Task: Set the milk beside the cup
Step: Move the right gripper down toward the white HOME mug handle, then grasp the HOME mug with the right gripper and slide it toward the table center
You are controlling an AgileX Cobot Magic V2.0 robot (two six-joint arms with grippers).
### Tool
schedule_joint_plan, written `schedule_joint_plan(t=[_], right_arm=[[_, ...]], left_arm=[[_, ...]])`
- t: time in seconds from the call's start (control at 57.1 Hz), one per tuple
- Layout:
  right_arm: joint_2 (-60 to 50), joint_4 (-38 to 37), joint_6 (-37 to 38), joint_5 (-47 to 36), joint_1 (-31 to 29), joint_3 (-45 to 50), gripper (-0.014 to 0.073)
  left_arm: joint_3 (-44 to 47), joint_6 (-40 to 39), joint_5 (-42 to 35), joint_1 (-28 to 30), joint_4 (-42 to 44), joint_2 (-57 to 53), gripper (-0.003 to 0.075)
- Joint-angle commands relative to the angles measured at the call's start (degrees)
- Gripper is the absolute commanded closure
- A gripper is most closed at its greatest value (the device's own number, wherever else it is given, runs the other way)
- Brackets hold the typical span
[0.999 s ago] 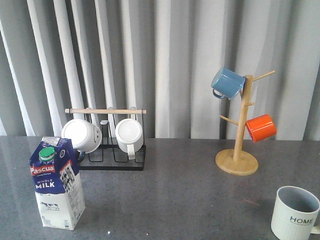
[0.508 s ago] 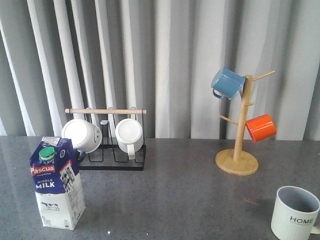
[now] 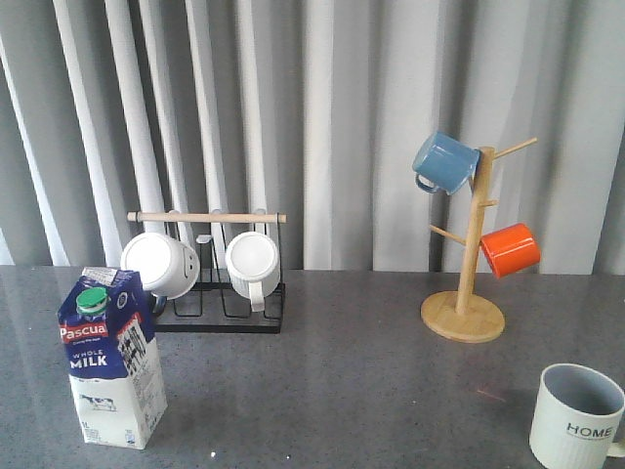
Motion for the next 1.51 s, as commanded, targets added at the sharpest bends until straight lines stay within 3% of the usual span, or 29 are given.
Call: schedule_joint_plan(t=[0.0, 0.175, 0.385, 0.701, 0.928, 1.489], right_arm=[[2.24, -1.29, -1.28, -10.48, -1.5, 1.8, 0.0029], [7.4, 5.88, -1.21, -23.64, -11.76, 9.97, 0.0029], [16.12, 2.04, -1.26, -43.8, -15.19, 16.26, 0.0029], [31.04, -8.01, 0.62, -57.56, -20.59, 16.39, 0.0029], [35.27, -10.48, 9.58, -62.01, -25.66, 16.39, 0.0029], [44.4, -7.38, 7.51, -67.77, -26.13, 16.39, 0.0029]], left_arm=[[-1.98, -0.12, -4.38, -0.2, -0.19, -0.15, 0.0186], [-1.98, -0.12, -4.38, -0.2, -0.19, -0.15, 0.0186], [-1.98, -0.12, -4.38, -0.2, -0.19, -0.15, 0.0186], [-1.98, -0.12, -4.38, -0.2, -0.19, -0.15, 0.0186], [-1.98, -0.12, -4.38, -0.2, -0.19, -0.15, 0.0186], [-1.98, -0.12, -4.38, -0.2, -0.19, -0.15, 0.0186]])
